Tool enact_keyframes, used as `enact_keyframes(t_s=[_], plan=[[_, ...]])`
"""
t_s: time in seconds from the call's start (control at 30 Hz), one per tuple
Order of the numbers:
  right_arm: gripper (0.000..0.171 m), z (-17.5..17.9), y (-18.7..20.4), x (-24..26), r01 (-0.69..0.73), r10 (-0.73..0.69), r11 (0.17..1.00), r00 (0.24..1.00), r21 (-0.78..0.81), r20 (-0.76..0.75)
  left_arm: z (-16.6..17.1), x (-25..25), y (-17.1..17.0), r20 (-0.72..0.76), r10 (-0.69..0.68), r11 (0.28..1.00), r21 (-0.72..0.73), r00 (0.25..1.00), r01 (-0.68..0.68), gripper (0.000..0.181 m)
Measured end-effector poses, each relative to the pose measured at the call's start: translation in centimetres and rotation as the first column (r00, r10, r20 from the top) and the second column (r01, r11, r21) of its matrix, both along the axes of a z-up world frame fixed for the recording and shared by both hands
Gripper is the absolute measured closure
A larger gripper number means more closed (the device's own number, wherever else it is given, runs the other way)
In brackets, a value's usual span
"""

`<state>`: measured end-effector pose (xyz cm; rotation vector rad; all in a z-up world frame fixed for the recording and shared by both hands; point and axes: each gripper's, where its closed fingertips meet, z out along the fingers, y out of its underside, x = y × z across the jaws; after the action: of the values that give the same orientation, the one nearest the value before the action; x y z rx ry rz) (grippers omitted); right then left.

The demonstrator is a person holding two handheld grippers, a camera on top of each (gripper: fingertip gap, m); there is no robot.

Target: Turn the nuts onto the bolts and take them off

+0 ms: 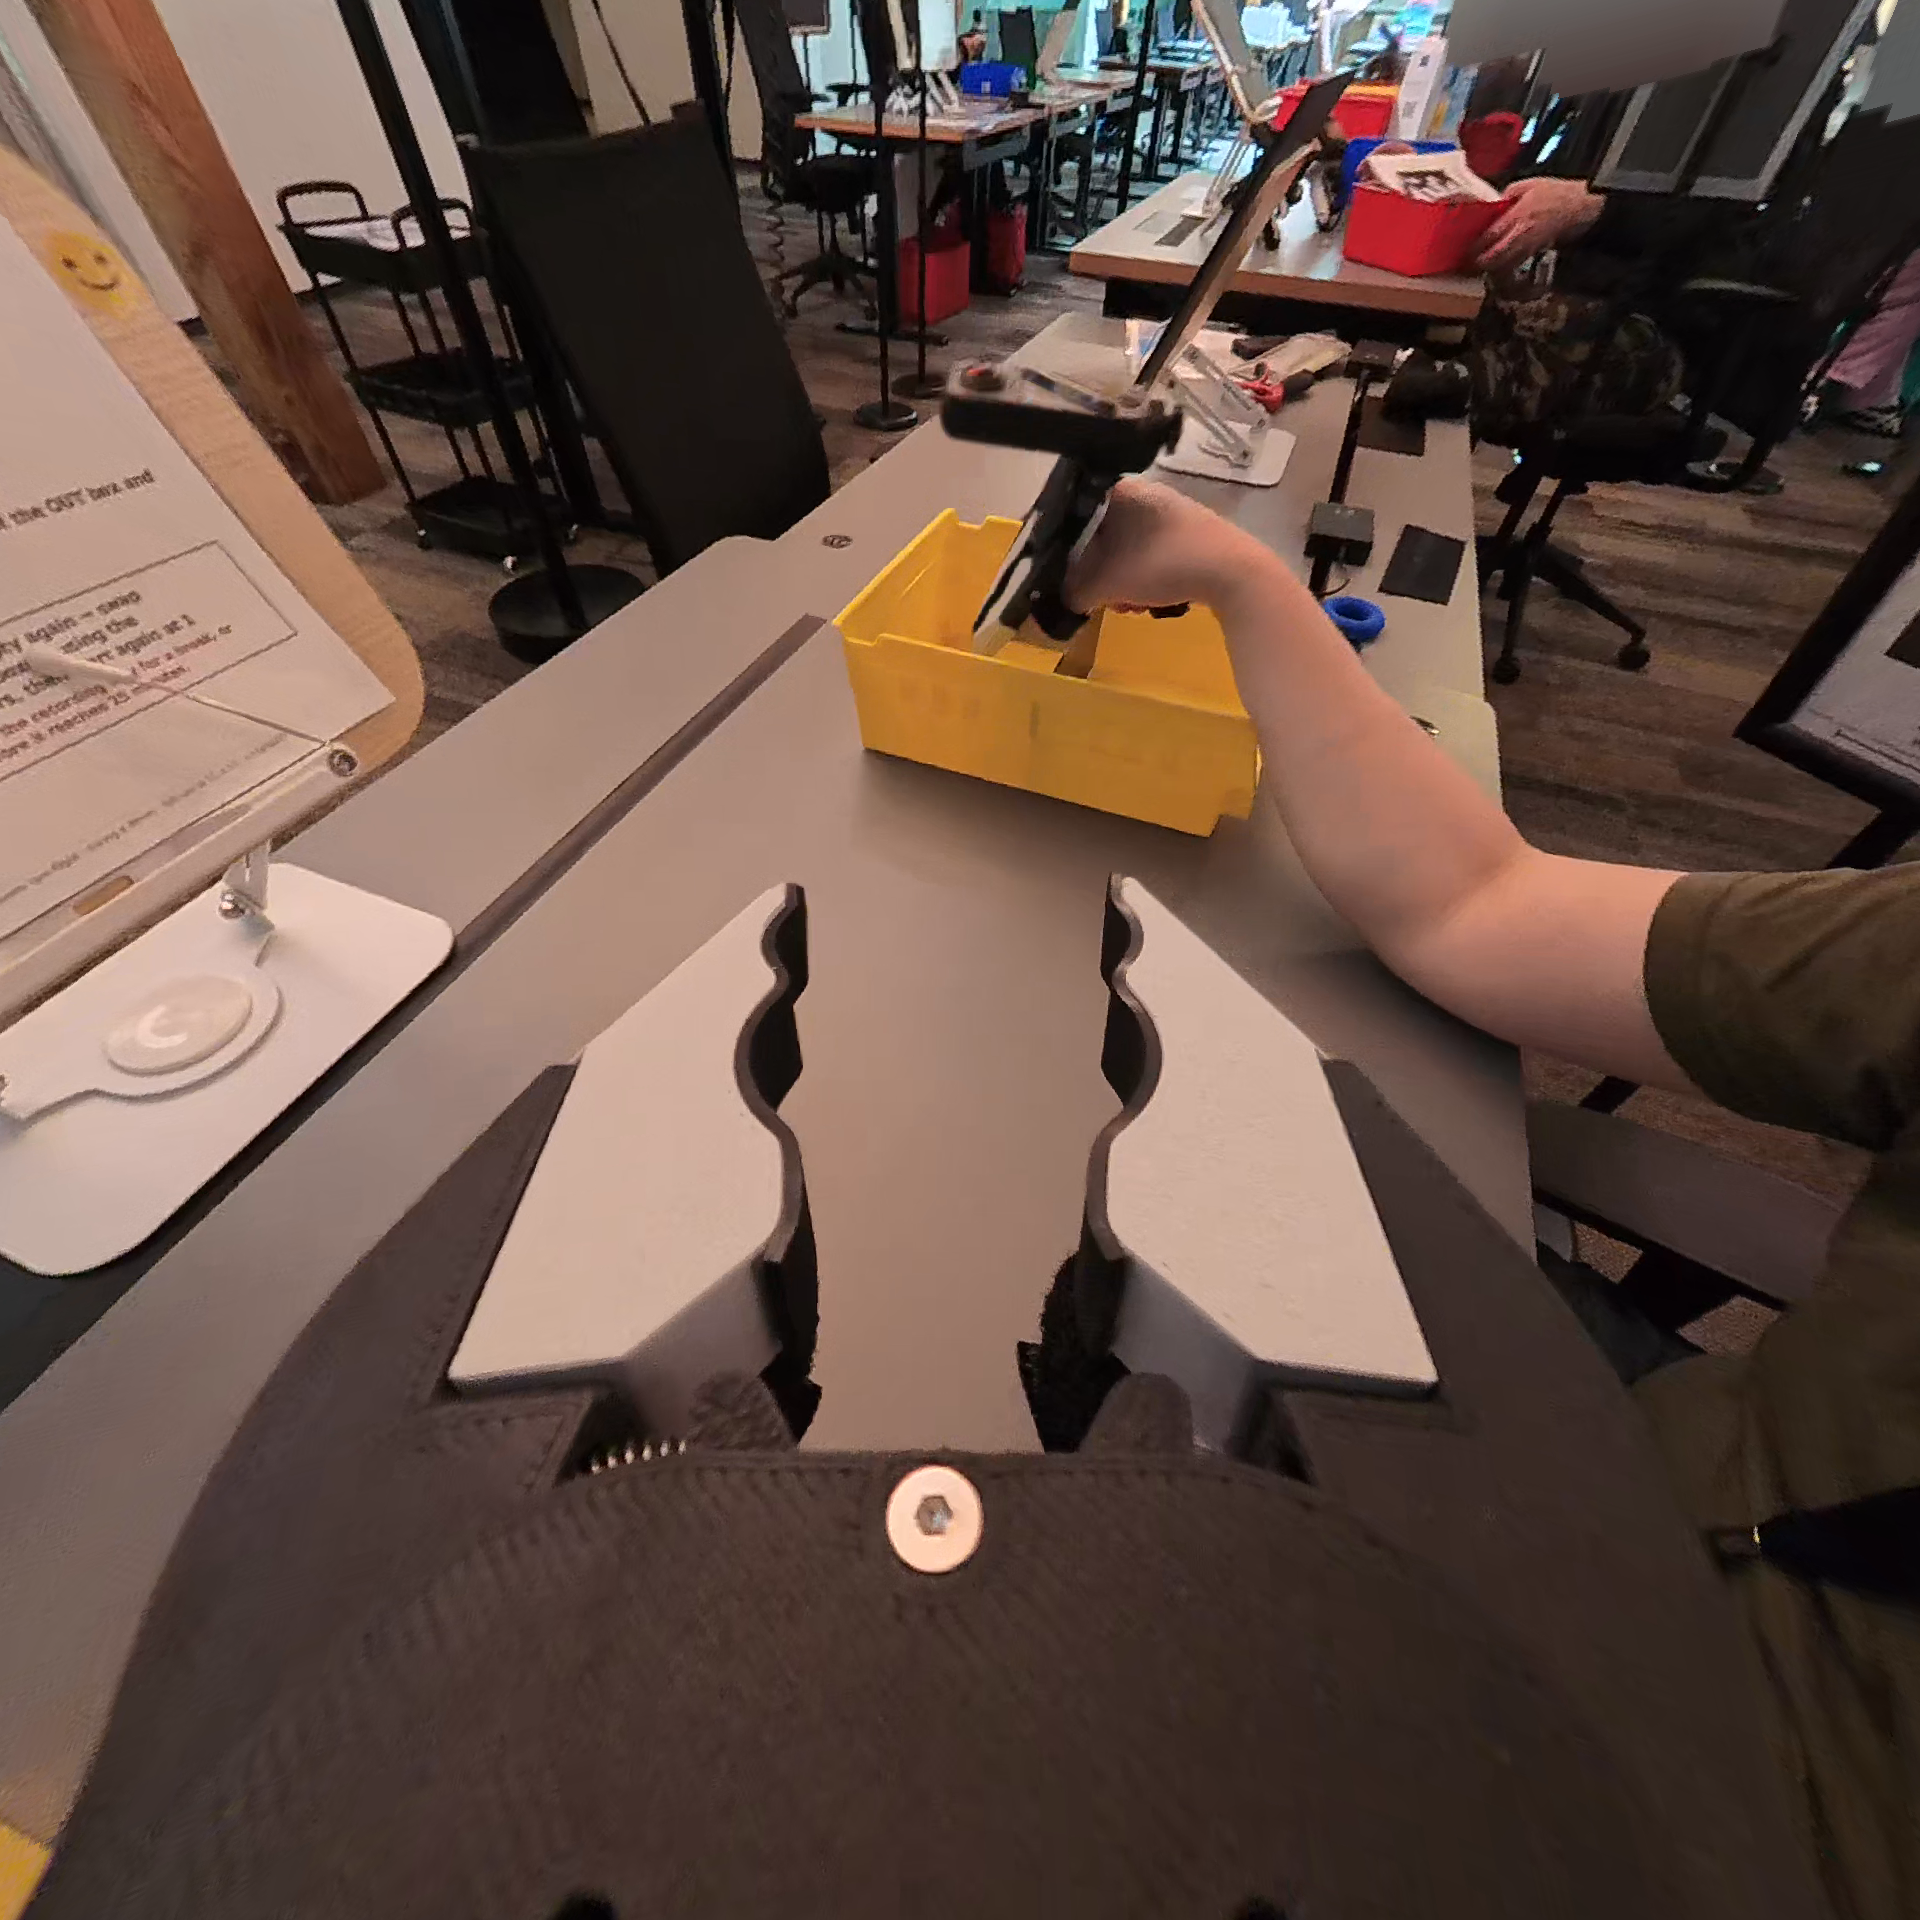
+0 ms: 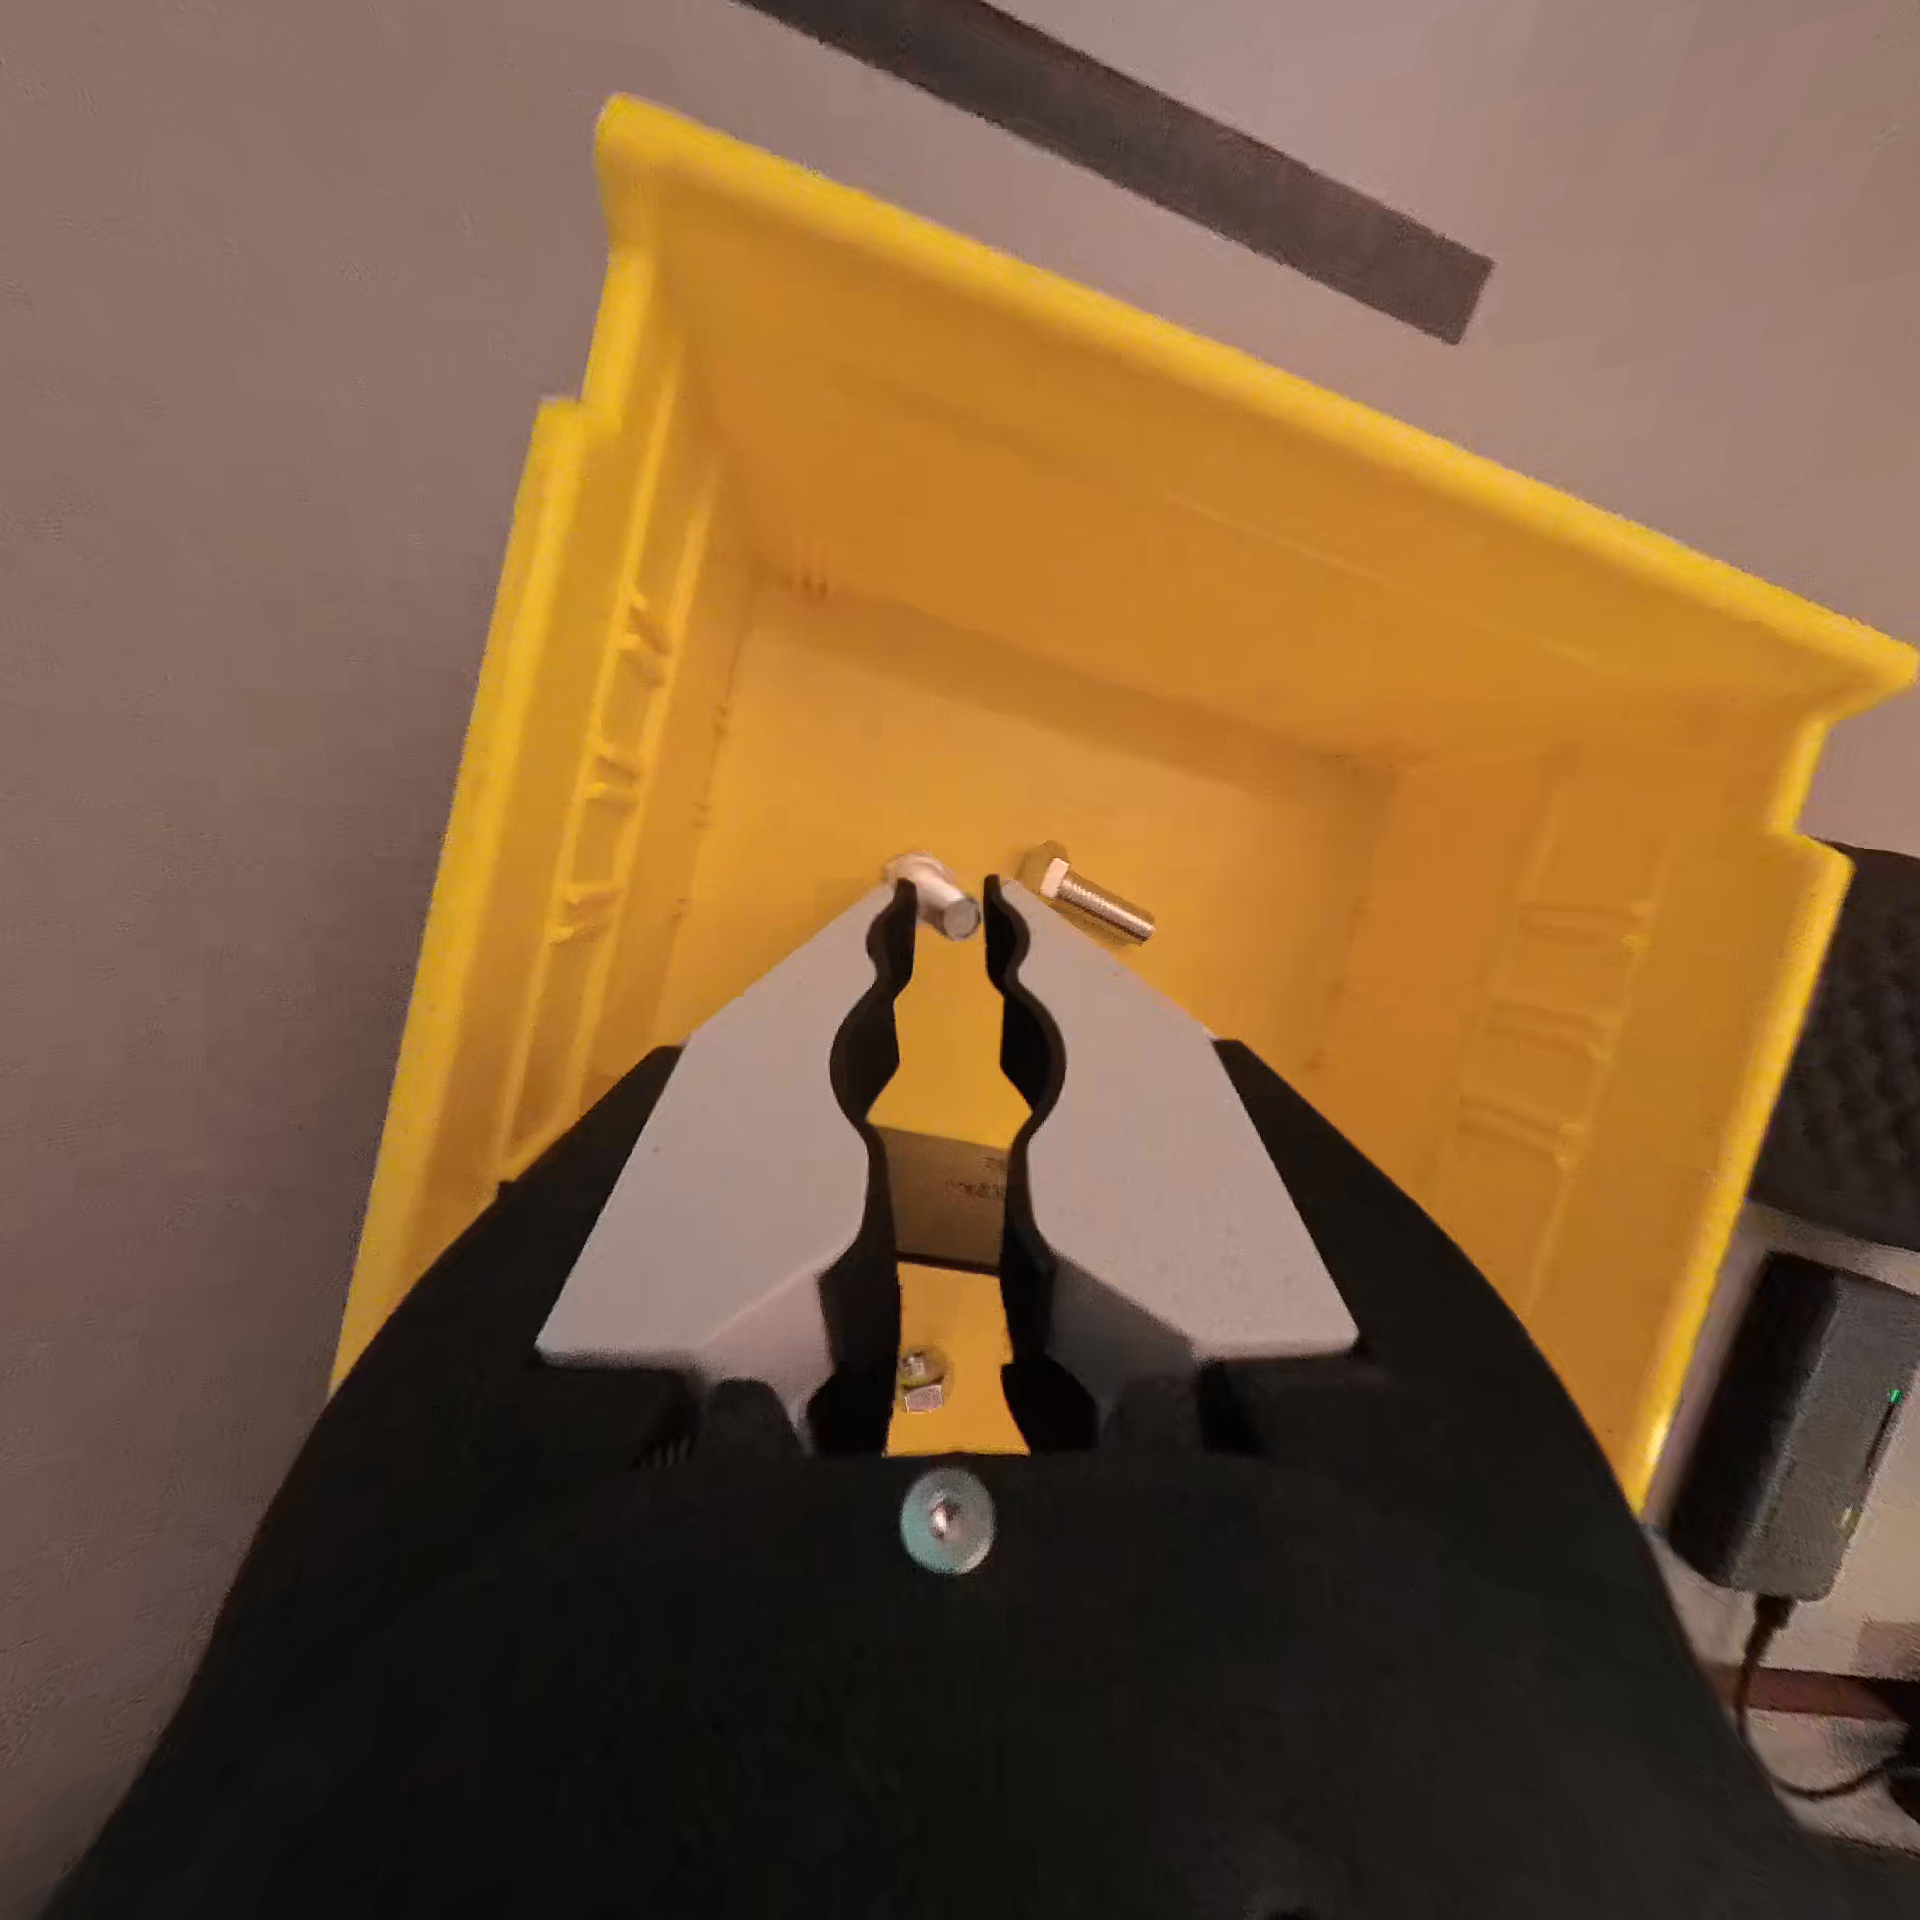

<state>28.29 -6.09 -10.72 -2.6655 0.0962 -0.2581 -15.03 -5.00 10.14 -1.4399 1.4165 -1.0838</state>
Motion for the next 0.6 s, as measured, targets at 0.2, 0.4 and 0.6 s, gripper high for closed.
enact_keyframes(t_s=[0.2, 0.4, 0.6], plan=[[0.152, 8.5, 0.7, -0.3, -0.031, -0.012, 0.945, 0.991, 0.325, 0.131, 0.2, -3.4, 3.2, -0.043, 0.163, 0.986, 0.032, 0.986, -0.162, 0.123], [0.146, 20.4, -0.1, -5.6, -0.253, -0.007, 0.743, 0.923, 0.62, 0.385, -5.4, -16.0, 11.5, -0.387, 0.591, 0.795, 0.136, 0.707, -0.59, 0.127], [0.143, 26.2, -1.1, -15.0, -0.43, 0.114, 0.562, 0.886, 0.706, 0.449, -14.3, -25.3, 15.2, -0.692, 0.554, 0.651, 0.014, 0.462, -0.759, 0.132]])
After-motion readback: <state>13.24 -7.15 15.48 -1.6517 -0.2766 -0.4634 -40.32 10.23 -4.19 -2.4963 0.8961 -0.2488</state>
